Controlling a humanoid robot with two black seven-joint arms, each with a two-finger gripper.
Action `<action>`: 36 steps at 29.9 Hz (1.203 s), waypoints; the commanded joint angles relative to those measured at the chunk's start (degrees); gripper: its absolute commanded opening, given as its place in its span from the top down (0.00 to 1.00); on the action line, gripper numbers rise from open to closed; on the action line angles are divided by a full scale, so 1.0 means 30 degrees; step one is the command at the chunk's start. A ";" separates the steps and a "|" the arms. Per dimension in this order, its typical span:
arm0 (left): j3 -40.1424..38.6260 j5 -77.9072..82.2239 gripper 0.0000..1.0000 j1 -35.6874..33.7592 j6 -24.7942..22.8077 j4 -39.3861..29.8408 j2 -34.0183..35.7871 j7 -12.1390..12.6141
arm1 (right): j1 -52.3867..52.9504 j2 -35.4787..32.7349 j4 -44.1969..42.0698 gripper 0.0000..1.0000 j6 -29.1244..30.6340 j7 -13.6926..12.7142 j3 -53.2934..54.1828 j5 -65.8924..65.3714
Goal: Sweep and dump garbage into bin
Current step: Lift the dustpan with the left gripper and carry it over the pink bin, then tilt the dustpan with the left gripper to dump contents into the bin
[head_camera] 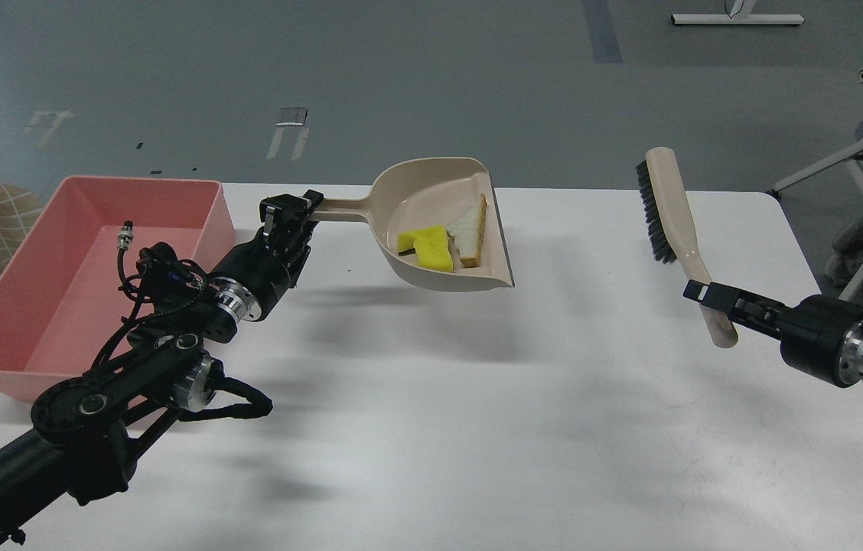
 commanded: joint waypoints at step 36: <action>-1.7511 0.0067 1.00 1.3566 -0.6956 -0.1853 0.9497 -0.0287 | -0.1550 0.0542 0.0226 1.00 -0.1044 0.0396 0.0106 0.0002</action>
